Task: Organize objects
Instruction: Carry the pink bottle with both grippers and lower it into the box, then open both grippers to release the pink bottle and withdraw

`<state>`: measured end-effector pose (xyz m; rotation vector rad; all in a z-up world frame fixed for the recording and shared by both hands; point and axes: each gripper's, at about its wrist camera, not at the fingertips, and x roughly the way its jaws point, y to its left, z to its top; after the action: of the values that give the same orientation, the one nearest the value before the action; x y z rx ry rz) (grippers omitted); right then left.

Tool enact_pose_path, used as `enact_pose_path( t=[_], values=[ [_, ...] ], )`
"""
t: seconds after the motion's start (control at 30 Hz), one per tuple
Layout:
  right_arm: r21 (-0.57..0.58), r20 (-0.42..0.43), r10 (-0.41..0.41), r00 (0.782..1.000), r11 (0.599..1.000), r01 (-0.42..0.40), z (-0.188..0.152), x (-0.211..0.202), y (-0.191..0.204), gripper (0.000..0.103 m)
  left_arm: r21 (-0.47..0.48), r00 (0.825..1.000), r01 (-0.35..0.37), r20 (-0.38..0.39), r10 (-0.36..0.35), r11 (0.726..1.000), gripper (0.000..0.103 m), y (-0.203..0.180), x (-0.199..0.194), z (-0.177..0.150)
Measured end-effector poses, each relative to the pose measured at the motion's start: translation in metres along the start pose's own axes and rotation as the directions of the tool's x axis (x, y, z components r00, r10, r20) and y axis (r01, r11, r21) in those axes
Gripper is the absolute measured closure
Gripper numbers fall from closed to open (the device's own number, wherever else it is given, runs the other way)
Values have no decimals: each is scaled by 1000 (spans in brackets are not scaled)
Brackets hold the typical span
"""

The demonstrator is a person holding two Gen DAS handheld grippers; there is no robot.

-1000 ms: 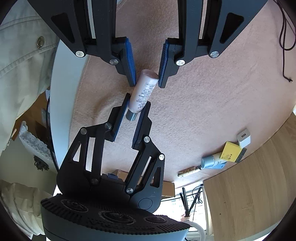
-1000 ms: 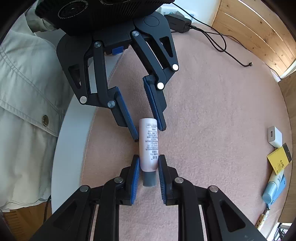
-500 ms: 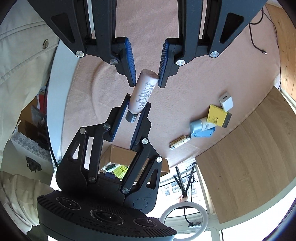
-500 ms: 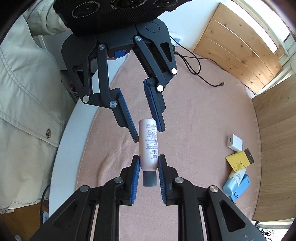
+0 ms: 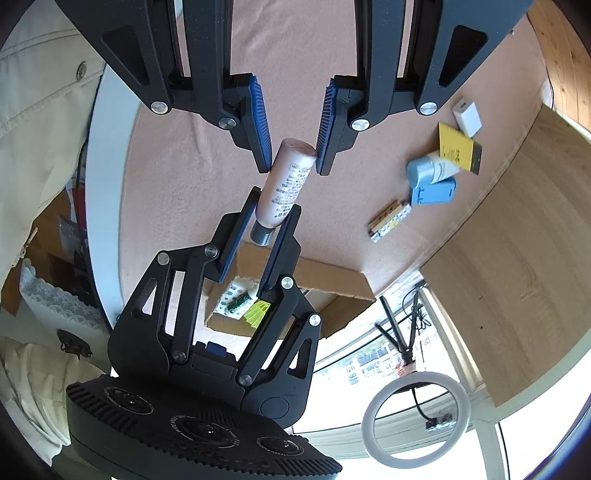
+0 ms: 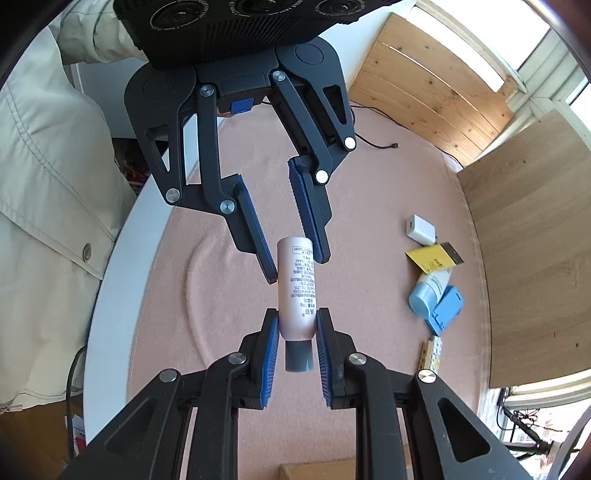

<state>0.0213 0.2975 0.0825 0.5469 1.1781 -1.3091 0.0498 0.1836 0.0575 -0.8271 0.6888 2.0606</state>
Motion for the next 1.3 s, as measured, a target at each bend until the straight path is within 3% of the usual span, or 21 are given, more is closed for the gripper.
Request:
enact_pose_path(
  t=[0.5,0.8,0.83,0.9,0.97,1.17,1.3],
  values=[
    [176,-20,-90,996,980,92,-149,-68,-1,85,146,995,102,-11,-102,984,76,-63,117,147],
    [249,-11,-146,989,958,144,-200,-87,-1,85,175,992,126,-36,-121,977,76,-79,155,193],
    [248,-12,-170,985,954,167,-201,-87,-2,85,159,994,103,-40,-98,982,74,-76,158,196],
    [283,-36,-207,978,936,209,-208,-85,-6,83,107,998,37,-55,-32,994,54,-68,162,195],
    [297,-72,-238,969,922,249,-213,-83,-9,74,69,997,-49,-51,53,996,31,-61,164,196],
    [381,-96,-276,956,877,291,-219,-91,-10,74,-7,995,-87,-41,87,996,19,-45,153,181],
    [418,-124,-303,945,848,327,-211,-92,-16,73,-27,995,-97,-41,96,995,18,-33,138,155]
  ],
)
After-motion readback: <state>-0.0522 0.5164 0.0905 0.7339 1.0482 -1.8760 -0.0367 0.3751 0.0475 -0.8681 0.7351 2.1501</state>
